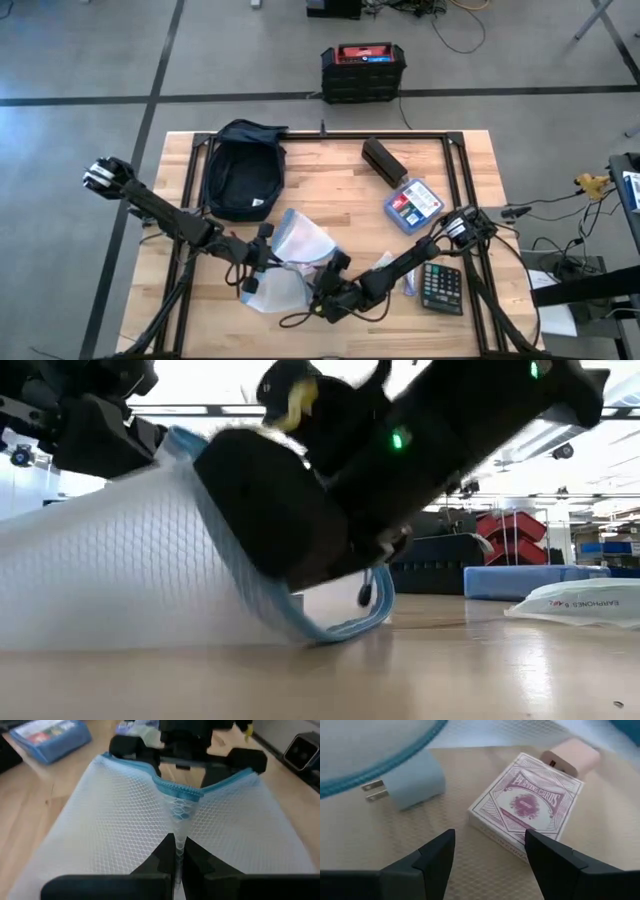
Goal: Unpack backpack
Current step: Remove the game cards from the blue zip bag
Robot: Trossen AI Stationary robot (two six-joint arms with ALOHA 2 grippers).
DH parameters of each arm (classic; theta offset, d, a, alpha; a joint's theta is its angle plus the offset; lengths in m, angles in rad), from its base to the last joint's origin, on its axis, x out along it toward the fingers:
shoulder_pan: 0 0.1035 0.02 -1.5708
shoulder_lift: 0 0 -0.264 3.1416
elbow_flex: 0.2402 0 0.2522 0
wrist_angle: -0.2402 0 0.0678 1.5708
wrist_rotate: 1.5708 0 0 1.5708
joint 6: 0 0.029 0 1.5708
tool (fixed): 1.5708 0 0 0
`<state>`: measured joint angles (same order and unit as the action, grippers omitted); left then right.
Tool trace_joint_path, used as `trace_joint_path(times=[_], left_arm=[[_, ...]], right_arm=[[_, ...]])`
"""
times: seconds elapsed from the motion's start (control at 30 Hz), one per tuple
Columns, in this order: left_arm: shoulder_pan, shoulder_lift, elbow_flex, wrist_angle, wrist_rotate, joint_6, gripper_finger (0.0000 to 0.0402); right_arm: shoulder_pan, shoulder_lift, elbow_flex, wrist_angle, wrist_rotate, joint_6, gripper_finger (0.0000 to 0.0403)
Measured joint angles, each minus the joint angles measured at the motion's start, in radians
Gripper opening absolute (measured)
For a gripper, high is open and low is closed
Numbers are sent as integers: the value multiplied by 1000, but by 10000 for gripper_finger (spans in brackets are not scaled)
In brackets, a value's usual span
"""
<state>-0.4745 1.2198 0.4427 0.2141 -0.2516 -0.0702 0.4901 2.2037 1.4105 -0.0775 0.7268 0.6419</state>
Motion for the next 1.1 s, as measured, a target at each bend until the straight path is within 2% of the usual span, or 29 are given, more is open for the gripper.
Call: trace_joint_path(times=[0.17, 0.3, 0.4, 0.7, 0.9, 1.1], left_arm=[[-6, -8, 0, -60, 0, -35, 0], [-10, -10, 0, -67, 1, -36, 0], [-10, -11, 0, -65, 0, -36, 0], [-10, -11, 0, -57, 1, -44, 0], [-10, -11, 0, -50, 0, -44, 0], [-11, -11, 0, -59, 8, -40, 0]], right_arm=[[32, -49, -6, -198, 20, 52, 227], [85, -111, -8, -277, 104, 50, 239], [99, -120, -17, -244, 159, 44, 250], [62, -87, -106, -4, 163, 68, 304], [11, -57, -95, 4, 157, 57, 354], [-38, -55, -96, 7, 126, 64, 366]])
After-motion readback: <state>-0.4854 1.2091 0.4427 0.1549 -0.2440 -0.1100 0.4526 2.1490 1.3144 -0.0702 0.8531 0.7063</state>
